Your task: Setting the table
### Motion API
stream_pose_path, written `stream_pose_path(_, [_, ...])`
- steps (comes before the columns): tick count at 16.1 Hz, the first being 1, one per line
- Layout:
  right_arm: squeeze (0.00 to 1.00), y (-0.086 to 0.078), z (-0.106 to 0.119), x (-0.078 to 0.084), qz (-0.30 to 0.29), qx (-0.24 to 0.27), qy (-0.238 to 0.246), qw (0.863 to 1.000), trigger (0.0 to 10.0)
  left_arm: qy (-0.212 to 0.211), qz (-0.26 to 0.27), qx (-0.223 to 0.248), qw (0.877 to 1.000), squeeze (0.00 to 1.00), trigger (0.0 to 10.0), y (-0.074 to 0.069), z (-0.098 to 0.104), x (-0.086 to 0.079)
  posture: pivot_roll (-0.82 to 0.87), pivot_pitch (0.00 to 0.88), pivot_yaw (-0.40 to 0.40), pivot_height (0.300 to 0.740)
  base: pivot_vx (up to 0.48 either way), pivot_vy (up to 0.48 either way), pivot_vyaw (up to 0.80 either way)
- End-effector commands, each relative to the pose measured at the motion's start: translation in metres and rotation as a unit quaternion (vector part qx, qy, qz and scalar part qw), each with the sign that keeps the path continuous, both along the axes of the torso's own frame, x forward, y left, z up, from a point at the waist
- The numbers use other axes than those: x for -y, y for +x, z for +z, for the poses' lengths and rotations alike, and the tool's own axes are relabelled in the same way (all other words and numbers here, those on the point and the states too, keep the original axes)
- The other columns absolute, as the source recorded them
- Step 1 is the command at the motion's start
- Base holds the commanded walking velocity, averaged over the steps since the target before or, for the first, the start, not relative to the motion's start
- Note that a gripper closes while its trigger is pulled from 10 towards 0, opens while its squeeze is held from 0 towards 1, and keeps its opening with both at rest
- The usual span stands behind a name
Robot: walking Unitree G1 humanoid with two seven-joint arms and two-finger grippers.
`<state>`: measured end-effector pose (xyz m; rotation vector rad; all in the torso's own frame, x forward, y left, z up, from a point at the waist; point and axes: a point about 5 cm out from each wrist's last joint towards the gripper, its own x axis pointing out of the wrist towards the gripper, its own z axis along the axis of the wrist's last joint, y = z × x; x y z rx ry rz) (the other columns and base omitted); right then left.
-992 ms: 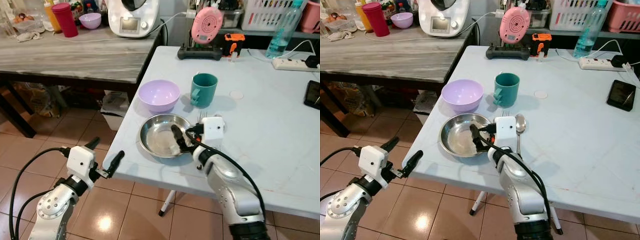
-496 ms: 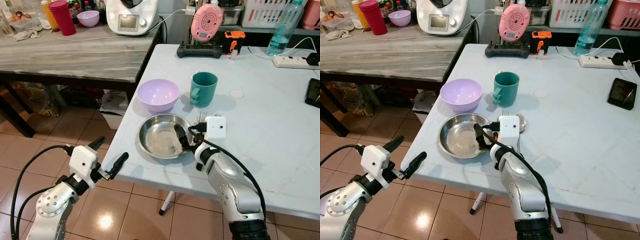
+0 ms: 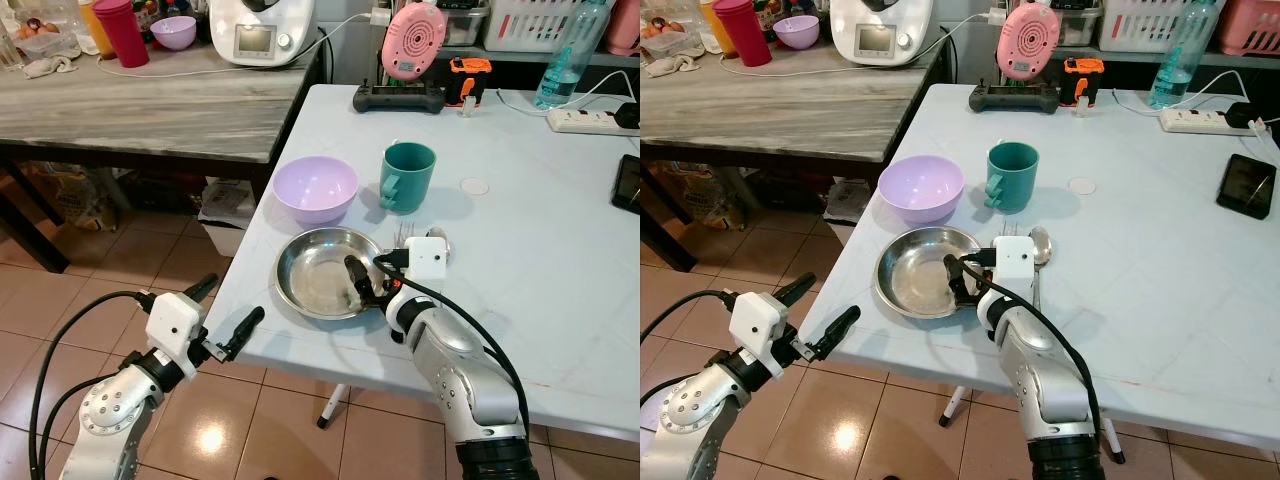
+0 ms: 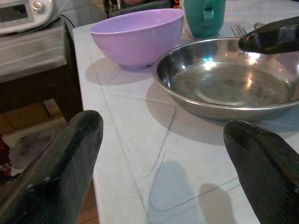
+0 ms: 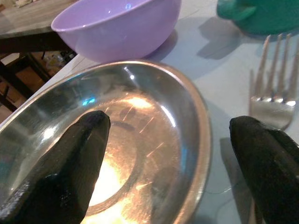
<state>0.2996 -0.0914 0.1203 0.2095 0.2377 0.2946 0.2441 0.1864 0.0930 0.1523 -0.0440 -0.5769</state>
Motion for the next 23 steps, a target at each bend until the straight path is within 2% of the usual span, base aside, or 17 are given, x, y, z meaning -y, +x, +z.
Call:
stream_pose_path(1, [0.0,0.0,-0.002,-0.01,0.021,-0.011,0.002,1.0,10.0,0.003,-0.004,0.003,1.0,0.0,10.0,-0.001,0.0,0.002,-0.19,0.123,0.071,0.74,0.0,0.0,0.0])
stream_pose_path(2, [0.0,0.001,-0.001,-0.013,0.026,-0.01,0.005,1.0,7.5,0.001,-0.005,0.003,1.0,0.0,10.0,-0.001,0.0,0.004,-0.19,0.123,0.071,0.74,0.0,0.0,0.0])
stream_pose_path(3, [0.0,0.002,0.0,-0.016,0.031,-0.01,0.008,0.999,3.5,0.0,-0.006,0.004,1.0,0.0,10.0,-0.001,0.0,0.005,-0.19,0.123,0.071,0.74,0.0,0.0,0.0])
stream_pose_path(4, [0.0,0.0,-0.002,-0.018,0.035,-0.018,0.01,0.999,0.0,-0.001,-0.007,0.004,1.0,0.0,10.0,-0.001,0.001,0.006,-0.19,0.123,0.07,0.74,0.0,0.0,0.0])
stream_pose_path(7, [0.0,-0.004,-0.011,-0.018,0.035,-0.041,0.012,0.998,0.0,0.006,-0.002,0.005,1.0,0.0,10.0,-0.001,0.0,0.004,-0.19,0.118,0.069,0.74,0.0,0.0,0.0])
stream_pose_path(12, [0.0,-0.005,-0.019,-0.008,0.02,-0.069,0.024,0.997,0.0,0.003,-0.013,0.007,1.0,0.0,10.0,-0.001,0.001,0.006,-0.19,0.112,0.067,0.74,0.0,0.0,0.0])
stream_pose_path(14, [0.0,-0.002,-0.017,-0.006,0.004,-0.074,0.04,0.996,0.0,0.0,-0.034,0.004,0.999,0.0,10.0,-0.003,0.0,0.008,-0.19,0.109,0.067,0.74,0.0,0.0,0.0])
stream_pose_path(18, [0.0,-0.002,-0.019,-0.004,0.0,-0.078,0.039,0.996,0.0,0.02,-0.078,-0.011,0.997,0.0,10.0,-0.006,-0.004,0.007,-0.19,0.113,0.068,0.74,0.0,0.0,0.0])
stream_pose_path(23, [0.0,-0.004,-0.022,-0.002,-0.011,-0.092,0.047,0.995,0.0,0.029,-0.102,-0.016,0.994,0.0,10.0,-0.009,-0.008,0.01,-0.2,0.106,0.072,0.74,0.0,0.0,0.0])
